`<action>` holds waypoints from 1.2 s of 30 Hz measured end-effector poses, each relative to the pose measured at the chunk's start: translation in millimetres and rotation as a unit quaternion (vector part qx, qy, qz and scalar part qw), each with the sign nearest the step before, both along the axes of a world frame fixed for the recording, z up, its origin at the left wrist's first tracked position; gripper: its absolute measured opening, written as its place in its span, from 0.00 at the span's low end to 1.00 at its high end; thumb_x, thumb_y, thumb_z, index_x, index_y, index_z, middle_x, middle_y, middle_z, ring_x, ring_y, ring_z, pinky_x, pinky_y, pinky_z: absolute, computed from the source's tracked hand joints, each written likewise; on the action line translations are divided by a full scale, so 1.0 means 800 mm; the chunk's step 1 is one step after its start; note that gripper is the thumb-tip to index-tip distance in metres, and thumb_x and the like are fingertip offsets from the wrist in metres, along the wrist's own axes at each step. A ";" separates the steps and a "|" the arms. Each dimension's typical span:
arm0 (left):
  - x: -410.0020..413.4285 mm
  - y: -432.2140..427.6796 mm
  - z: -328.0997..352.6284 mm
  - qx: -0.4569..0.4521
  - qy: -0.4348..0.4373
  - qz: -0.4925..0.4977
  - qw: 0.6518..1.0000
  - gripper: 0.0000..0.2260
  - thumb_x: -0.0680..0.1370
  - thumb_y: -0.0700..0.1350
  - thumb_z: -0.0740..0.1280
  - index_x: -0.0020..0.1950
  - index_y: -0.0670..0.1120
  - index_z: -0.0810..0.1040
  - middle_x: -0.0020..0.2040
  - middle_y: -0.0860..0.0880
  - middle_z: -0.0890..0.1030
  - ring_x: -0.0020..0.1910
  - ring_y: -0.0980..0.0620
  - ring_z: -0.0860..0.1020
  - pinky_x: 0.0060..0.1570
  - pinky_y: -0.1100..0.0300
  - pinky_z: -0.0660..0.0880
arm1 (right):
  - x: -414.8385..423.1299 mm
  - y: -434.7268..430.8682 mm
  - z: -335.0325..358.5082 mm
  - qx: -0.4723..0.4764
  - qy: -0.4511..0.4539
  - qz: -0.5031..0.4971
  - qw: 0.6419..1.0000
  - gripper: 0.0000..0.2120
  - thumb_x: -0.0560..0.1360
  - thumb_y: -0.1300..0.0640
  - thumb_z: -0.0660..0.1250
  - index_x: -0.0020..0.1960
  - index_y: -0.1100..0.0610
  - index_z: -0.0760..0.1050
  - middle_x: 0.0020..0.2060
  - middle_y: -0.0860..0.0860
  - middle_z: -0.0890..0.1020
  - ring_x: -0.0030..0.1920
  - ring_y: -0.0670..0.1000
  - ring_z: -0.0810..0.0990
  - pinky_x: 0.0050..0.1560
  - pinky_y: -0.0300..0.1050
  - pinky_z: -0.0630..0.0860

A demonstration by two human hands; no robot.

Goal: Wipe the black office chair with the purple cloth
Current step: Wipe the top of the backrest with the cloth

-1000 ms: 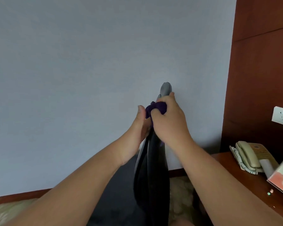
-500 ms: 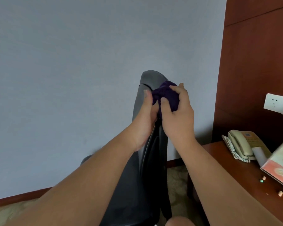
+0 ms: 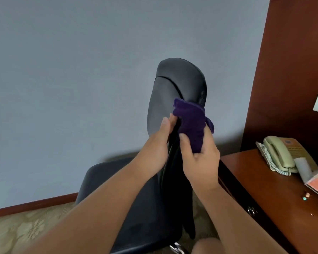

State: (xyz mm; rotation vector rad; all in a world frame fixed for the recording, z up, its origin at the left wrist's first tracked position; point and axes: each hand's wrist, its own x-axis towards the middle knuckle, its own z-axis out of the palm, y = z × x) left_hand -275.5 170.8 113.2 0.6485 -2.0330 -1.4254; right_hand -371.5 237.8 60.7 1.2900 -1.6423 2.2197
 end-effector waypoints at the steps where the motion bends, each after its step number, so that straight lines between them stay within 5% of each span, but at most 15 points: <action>1: -0.005 -0.002 0.001 -0.012 -0.007 0.002 1.000 0.20 0.84 0.61 0.41 0.72 0.69 0.65 0.65 0.72 0.70 0.68 0.72 0.65 0.69 0.71 0.55 | -0.002 -0.001 -0.005 0.007 -0.001 -0.005 1.000 0.21 0.79 0.51 0.68 0.70 0.55 0.73 0.53 0.47 0.83 0.54 0.47 0.83 0.54 0.48 0.80; 4: -0.019 -0.003 0.006 -0.019 -0.016 -0.006 1.000 0.21 0.84 0.62 0.44 0.49 0.77 0.75 0.53 0.76 0.75 0.56 0.80 0.69 0.62 0.73 0.58 | -0.012 -0.005 -0.020 0.024 0.014 -0.024 0.999 0.15 0.80 0.54 0.67 0.66 0.55 0.75 0.49 0.46 0.82 0.49 0.45 0.82 0.50 0.40 0.79; 6: -0.029 -0.002 0.010 -0.022 -0.028 -0.007 0.999 0.23 0.84 0.63 0.45 0.41 0.74 0.77 0.44 0.78 0.76 0.50 0.83 0.70 0.59 0.73 0.59 | -0.022 -0.008 -0.031 0.040 0.009 -0.030 0.999 0.12 0.80 0.56 0.67 0.63 0.54 0.75 0.46 0.45 0.81 0.47 0.44 0.82 0.47 0.37 0.78; 9: -0.041 -0.014 0.008 -0.030 -0.032 -0.003 0.999 0.21 0.84 0.63 0.45 0.49 0.66 0.77 0.47 0.75 0.78 0.50 0.82 0.71 0.60 0.72 0.61 | -0.032 -0.013 -0.056 0.072 0.009 -0.038 0.997 0.11 0.81 0.55 0.66 0.63 0.51 0.74 0.47 0.45 0.81 0.48 0.44 0.81 0.49 0.39 0.79; 11: -0.045 -0.025 0.001 -0.014 -0.022 -0.003 1.000 0.27 0.81 0.68 0.45 0.72 0.61 0.71 0.69 0.70 0.70 0.69 0.75 0.64 0.74 0.64 0.54 | -0.036 -0.017 -0.076 0.103 0.005 -0.043 0.994 0.11 0.81 0.54 0.66 0.63 0.50 0.74 0.50 0.44 0.81 0.50 0.44 0.81 0.52 0.42 0.78; 13: -0.043 -0.030 -0.007 -0.017 -0.041 -0.005 0.999 0.31 0.79 0.69 0.44 0.80 0.60 0.57 0.73 0.70 0.57 0.76 0.68 0.54 0.79 0.56 0.48 | -0.042 -0.021 -0.093 0.131 -0.009 -0.039 0.991 0.11 0.81 0.52 0.65 0.63 0.48 0.73 0.50 0.43 0.80 0.51 0.42 0.80 0.53 0.41 0.78; 17: -0.033 -0.033 -0.041 -0.020 -0.054 -0.008 0.998 0.27 0.83 0.63 0.43 0.81 0.57 0.51 0.76 0.68 0.55 0.77 0.67 0.52 0.79 0.56 0.48 | -0.051 -0.028 -0.123 0.183 -0.045 -0.025 0.982 0.11 0.81 0.49 0.64 0.63 0.45 0.72 0.51 0.40 0.80 0.51 0.39 0.80 0.52 0.37 0.77; 22: -0.012 -0.032 -0.087 -0.020 -0.080 0.001 0.997 0.23 0.86 0.57 0.46 0.81 0.56 0.54 0.77 0.65 0.60 0.74 0.72 0.56 0.68 0.75 0.49 | -0.052 -0.024 -0.166 0.269 -0.098 -0.017 0.958 0.11 0.82 0.51 0.64 0.61 0.39 0.70 0.50 0.38 0.80 0.49 0.39 0.80 0.49 0.39 0.76; 28: 0.029 -0.048 -0.152 0.032 -0.125 0.065 0.990 0.21 0.84 0.59 0.51 0.76 0.60 0.66 0.73 0.64 0.69 0.72 0.67 0.65 0.70 0.67 0.57 | -0.054 -0.035 -0.192 0.317 -0.203 -0.029 0.926 0.17 0.81 0.49 0.65 0.68 0.51 0.71 0.54 0.50 0.82 0.54 0.54 0.82 0.54 0.52 0.78; 32: 0.070 -0.055 -0.168 0.071 -0.134 0.092 0.984 0.20 0.85 0.56 0.51 0.76 0.56 0.69 0.72 0.63 0.71 0.73 0.65 0.66 0.71 0.66 0.55 | -0.046 -0.037 -0.205 0.366 -0.284 -0.020 0.886 0.22 0.83 0.50 0.62 0.76 0.54 0.65 0.58 0.55 0.81 0.49 0.56 0.81 0.46 0.45 0.73; 36: 0.117 -0.065 -0.167 0.107 -0.139 0.128 0.976 0.21 0.85 0.57 0.50 0.75 0.54 0.70 0.69 0.62 0.75 0.71 0.64 0.68 0.75 0.60 0.55 | -0.038 -0.039 -0.199 0.429 -0.329 -0.047 0.840 0.27 0.84 0.50 0.59 0.78 0.62 0.61 0.67 0.62 0.76 0.63 0.64 0.77 0.50 0.46 0.69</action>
